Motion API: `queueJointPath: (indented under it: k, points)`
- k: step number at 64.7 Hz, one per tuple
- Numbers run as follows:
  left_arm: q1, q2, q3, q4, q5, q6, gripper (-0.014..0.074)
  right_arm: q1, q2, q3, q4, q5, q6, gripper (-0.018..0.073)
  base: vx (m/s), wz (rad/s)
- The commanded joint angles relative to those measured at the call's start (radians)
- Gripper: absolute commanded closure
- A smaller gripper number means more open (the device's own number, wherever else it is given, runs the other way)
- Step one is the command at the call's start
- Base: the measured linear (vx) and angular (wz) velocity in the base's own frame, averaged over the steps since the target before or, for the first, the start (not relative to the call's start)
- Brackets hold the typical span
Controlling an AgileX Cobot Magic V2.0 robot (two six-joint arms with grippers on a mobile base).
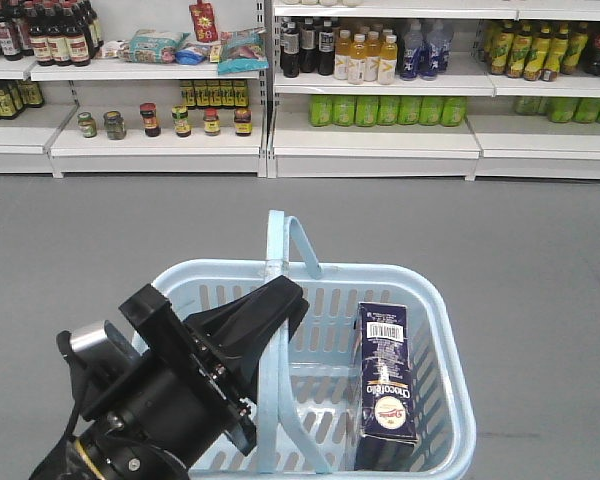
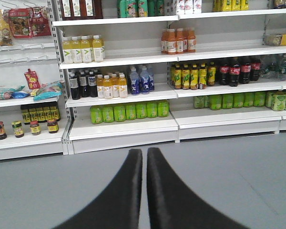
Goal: Left arm holds basket, right arm returns cookies
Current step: 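Drive the base toward the drink shelves, left gripper holding the basket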
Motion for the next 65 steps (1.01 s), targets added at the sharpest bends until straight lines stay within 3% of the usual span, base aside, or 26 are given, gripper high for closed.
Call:
queueJointPath:
  k: [1, 65]
  points:
    - [-0.003, -0.034, -0.025, 0.031, -0.249, -0.003, 0.0599, -0.005, -0.006, 0.018, -0.005, -0.068, -0.007, 0.0565, 0.53, 0.00]
    - [-0.003, -0.034, -0.025, 0.030, -0.249, -0.003, 0.0599, -0.005, -0.006, 0.018, -0.005, -0.068, -0.007, 0.0565, 0.52, -0.03]
